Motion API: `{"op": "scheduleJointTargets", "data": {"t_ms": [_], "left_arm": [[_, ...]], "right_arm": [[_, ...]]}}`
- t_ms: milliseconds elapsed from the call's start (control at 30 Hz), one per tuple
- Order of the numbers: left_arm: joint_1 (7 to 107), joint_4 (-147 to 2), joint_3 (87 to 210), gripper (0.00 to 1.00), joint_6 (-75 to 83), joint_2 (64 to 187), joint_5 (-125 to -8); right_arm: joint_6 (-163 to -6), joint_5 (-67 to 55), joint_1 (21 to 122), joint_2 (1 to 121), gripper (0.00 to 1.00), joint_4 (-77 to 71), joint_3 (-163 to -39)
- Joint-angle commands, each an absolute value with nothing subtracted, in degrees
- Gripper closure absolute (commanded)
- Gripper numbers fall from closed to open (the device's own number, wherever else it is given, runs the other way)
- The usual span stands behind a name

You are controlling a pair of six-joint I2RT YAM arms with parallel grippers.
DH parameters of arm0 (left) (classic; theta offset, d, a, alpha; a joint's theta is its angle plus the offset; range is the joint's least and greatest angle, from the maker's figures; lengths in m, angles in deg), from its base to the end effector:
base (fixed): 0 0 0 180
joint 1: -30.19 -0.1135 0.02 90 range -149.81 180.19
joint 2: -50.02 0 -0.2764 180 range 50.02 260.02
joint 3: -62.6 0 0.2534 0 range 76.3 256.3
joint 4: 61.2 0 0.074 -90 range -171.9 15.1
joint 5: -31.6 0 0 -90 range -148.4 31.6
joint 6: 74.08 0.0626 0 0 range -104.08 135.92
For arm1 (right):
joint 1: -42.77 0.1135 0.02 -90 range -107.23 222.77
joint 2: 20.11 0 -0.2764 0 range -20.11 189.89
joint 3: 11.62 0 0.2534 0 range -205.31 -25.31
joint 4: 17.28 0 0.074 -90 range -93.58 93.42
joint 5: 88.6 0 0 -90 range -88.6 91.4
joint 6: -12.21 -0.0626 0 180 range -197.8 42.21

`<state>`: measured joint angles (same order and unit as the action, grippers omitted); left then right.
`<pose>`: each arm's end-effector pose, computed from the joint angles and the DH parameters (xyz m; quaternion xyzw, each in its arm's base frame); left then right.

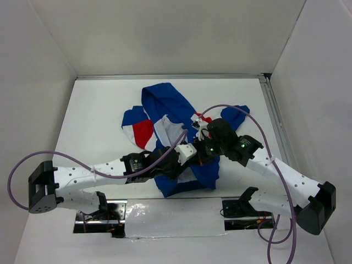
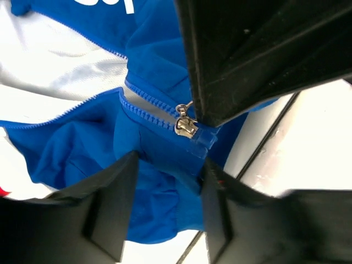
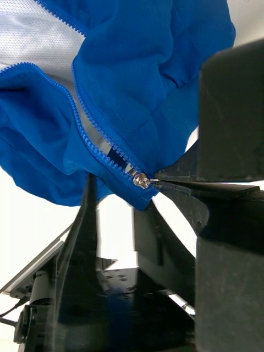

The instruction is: Zip up the jacket

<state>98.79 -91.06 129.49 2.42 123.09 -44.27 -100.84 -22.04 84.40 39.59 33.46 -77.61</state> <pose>0.1238 -0.2741 0.2714 0.3596 0.8099 -0.2130 0.4115 0.1526 0.1689 0.2879 -0.2233 0.8783 0.3610 0.2201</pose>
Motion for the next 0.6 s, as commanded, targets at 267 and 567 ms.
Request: {"op": "scheduleJointTargets", "data": {"t_ms": [267,567], "left_arm": [[100.24,-85.01,129.48,0.61,7.22,121.74,-43.2],[102.08,-82.9,128.51,1.0,9.41,122.44,-39.77]], "right_arm": [[-100.21,-21.97,84.26,42.38,1.0,30.08,-79.54],[-100.56,-17.33,84.26,42.91,1.0,29.21,-80.95]]}}
